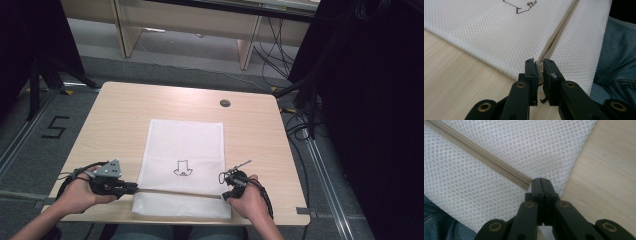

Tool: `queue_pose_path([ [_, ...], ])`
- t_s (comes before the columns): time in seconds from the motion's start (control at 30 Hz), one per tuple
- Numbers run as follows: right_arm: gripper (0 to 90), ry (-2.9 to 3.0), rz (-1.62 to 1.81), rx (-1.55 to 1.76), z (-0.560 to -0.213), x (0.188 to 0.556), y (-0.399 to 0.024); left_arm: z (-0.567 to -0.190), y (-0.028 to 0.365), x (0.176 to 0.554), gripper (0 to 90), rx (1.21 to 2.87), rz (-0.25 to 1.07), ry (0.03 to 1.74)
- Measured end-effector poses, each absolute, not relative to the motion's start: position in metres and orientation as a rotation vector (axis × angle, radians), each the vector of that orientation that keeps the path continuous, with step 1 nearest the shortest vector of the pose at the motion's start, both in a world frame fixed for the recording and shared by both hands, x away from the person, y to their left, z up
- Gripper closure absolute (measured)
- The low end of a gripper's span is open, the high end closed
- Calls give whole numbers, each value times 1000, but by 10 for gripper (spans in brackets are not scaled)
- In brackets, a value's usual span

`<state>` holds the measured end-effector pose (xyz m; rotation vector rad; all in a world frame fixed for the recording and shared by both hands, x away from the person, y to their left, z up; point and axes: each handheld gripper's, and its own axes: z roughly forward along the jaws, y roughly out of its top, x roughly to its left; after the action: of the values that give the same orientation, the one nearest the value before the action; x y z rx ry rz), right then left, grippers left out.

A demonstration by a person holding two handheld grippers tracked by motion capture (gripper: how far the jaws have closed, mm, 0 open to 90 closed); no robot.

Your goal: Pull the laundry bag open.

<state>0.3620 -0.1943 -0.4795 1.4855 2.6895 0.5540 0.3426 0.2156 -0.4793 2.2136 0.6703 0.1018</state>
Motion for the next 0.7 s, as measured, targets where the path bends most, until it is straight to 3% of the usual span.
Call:
queue_pose_path([
  [0.7,900,2678,537,1516,-478,359,-191,-494,222,345,811,2264,66,747],
])
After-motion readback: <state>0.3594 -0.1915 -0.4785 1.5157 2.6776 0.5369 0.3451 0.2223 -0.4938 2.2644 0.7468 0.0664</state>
